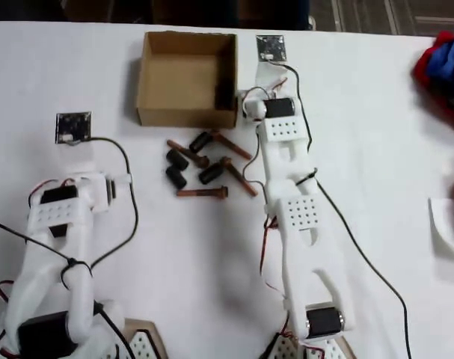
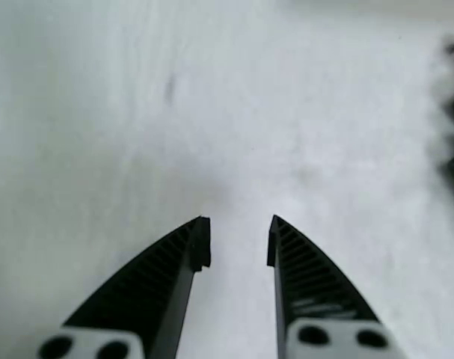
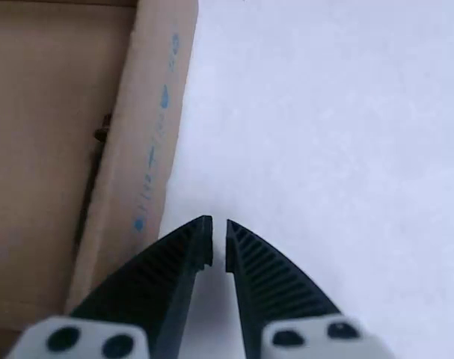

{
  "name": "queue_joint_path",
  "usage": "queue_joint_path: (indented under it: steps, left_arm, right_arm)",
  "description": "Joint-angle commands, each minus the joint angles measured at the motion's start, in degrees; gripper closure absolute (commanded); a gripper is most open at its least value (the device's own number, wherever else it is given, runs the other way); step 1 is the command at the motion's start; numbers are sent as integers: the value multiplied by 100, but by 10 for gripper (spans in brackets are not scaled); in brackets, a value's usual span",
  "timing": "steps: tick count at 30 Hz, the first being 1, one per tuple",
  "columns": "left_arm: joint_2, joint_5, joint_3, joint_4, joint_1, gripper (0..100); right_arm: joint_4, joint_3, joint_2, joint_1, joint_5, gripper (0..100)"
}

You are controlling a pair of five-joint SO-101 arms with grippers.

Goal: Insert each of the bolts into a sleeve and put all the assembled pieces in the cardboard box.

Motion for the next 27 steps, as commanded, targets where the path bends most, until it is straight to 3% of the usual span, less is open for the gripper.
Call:
queue_joint_path:
  steps: [1, 8, 12, 17, 22, 27]
  left_arm:
    - [-35, -35, -31, -88, -26, 854]
    - [-35, -18, -22, -88, -26, 854]
    - [-35, -18, -22, -88, -26, 854]
    - [-35, -18, -22, -88, -26, 854]
    - [-35, -18, -22, -88, -26, 854]
    - [-35, -18, -22, -88, -26, 854]
  right_arm:
    - [31, -273, -92, 31, 62, 978]
    - [488, -281, -523, 611, 62, 974]
    - [1982, -264, -1279, 778, 79, 969]
    - [3670, -202, -1956, 418, 853, 847]
    - [3653, 598, -2352, 127, 1231, 803]
    - [3653, 2769, -3451, -409, 1284, 823]
